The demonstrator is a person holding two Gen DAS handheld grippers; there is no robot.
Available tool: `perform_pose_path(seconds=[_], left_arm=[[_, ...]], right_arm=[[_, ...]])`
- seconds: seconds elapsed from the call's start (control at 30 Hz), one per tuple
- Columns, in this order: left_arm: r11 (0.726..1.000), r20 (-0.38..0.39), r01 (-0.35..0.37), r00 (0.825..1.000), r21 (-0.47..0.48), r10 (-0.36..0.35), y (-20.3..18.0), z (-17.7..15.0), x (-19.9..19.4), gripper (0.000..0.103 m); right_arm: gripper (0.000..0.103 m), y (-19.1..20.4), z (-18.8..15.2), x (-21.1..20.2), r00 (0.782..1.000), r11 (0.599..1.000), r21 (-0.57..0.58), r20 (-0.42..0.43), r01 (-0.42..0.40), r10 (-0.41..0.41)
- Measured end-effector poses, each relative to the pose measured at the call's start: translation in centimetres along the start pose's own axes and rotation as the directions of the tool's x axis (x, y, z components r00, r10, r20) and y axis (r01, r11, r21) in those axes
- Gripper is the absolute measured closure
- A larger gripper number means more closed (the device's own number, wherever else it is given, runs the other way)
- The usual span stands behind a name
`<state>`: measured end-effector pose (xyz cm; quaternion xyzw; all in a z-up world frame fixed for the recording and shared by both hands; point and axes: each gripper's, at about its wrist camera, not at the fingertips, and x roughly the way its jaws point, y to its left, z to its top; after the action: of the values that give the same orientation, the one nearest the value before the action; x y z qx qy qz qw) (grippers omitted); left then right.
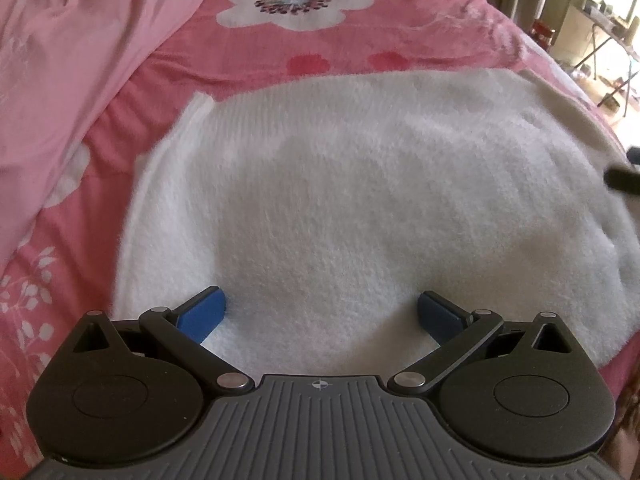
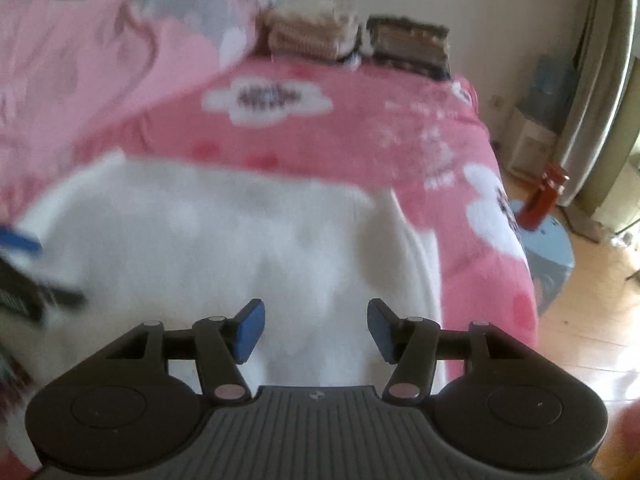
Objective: Fold clothes
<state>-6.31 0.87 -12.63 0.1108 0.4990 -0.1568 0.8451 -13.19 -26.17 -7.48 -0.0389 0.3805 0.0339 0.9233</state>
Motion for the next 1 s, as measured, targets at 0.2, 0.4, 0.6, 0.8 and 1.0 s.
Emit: perform_pose_path(seconds=[0.2, 0.4, 0.6, 0.8, 1.0], left_arm=[[1.000, -0.011, -0.019, 1.000, 0.001, 0.019, -0.3, 0.2, 0.0, 0.000], [0.999, -0.020, -0.033, 0.999, 0.000, 0.033, -0.5, 0.4, -0.1, 0.000], [0.999, -0.023, -0.046, 0.999, -0.003, 0.045, -0.6, 0.4, -0.2, 0.000], [0.999, -0.028, -0.051, 0.998, -0.003, 0.051, -0.8, 0.5, -0.2, 0.000], [0.999, -0.032, -0.054, 0.998, -0.006, 0.054, -0.8, 0.6, -0.2, 0.000]], right_arm=[[0.039, 0.1, -0.5, 3.9, 0.995, 1.000, -0.006, -0.093, -0.027, 0.026], [0.039, 0.5, 1.8, 4.4, 0.998, 0.999, -0.007, -0.060, -0.036, 0.035], [0.038, 0.9, 4.2, 4.9, 0.999, 0.999, -0.009, -0.026, -0.045, 0.045], [0.027, 0.8, 2.6, 9.3, 0.991, 0.998, 0.003, -0.117, -0.059, 0.059], [0.027, 0.5, 5.6, 8.1, 0.990, 0.994, 0.069, -0.112, -0.080, 0.088]])
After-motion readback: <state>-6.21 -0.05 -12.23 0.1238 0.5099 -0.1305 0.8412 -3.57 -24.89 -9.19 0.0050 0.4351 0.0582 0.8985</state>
